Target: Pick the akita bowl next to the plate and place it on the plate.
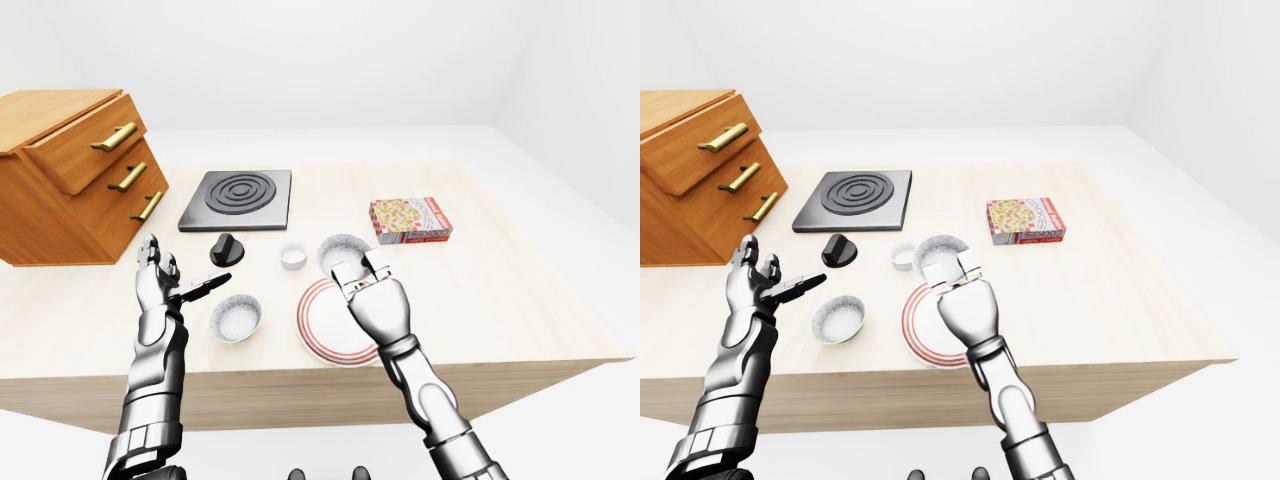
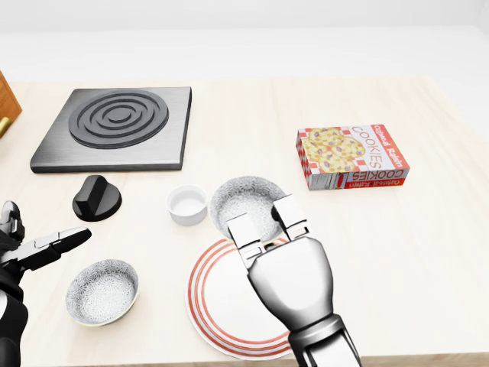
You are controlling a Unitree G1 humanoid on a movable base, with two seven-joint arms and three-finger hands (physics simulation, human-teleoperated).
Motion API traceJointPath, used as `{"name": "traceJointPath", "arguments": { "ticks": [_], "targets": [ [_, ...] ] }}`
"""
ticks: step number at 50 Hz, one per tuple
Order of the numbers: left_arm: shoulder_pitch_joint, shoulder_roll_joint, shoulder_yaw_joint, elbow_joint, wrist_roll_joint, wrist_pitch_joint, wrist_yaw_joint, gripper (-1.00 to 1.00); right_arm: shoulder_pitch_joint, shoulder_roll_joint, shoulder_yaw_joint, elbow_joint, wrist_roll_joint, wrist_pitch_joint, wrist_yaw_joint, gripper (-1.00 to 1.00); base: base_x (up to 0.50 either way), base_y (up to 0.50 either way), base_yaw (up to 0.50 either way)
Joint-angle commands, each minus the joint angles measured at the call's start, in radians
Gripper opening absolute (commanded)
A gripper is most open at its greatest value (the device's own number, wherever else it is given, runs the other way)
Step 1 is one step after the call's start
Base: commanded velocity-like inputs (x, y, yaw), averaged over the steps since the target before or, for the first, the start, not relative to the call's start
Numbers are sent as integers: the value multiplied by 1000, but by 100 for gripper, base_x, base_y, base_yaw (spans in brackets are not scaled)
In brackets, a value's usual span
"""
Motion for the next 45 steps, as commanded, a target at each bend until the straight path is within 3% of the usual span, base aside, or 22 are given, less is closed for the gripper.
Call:
{"name": "traceJointPath", "arguments": {
  "ticks": [1,6,9,10,14,16,19,26,27,32,35,36,37,43,45],
  "targets": [
    [1,0,0,-3,0,2,1,100,16,0,-3,-30,72,0,8,-100,0,0,0],
    [3,0,0,-10,0,6,2,100,19,2,0,-25,79,0,15,-100,0,0,0],
    [9,-3,0,-37,0,26,10,100,24,3,4,-17,89,0,23,-100,0,0,0],
    [3,-3,2,-5,2,3,1,100,26,3,5,-15,89,0,26,-100,0,0,0],
    [7,-2,1,-24,0,16,6,100,33,2,10,-15,91,0,35,-100,0,0,0],
    [4,-3,0,-18,2,13,6,100,37,2,11,-15,95,0,40,-100,0,0,0],
    [-4,-1,1,15,2,-10,-3,100,46,1,16,-13,93,0,35,-100,0,0,0],
    [0,0,-1,1,-1,-2,1,100,59,-4,24,-9,88,0,43,-100,0,0,0],
    [-3,0,-1,16,1,-13,-4,100,71,-6,26,-25,91,0,54,-100,0,0,0],
    [-4,0,-1,19,0,-15,-4,100,72,-6,26,-26,91,0,55,-100,0,0,0],
    [2,-1,-1,3,0,-5,0,100,88,-12,32,-44,84,0,72,-100,0,0,0],
    [8,0,-1,-21,-2,12,6,100,88,-12,32,-39,83,0,70,-100,0,0,0],
    [9,-1,-1,-24,-2,14,6,100,88,-12,32,-39,83,0,70,-100,0,0,0],
    [5,-2,0,-11,1,4,2,100,90,-14,32,-39,80,0,74,-100,0,0,0],
    [12,-3,0,-45,-1,30,11,100,88,-16,31,-22,76,0,81,-100,0,0,0]
  ]
}}
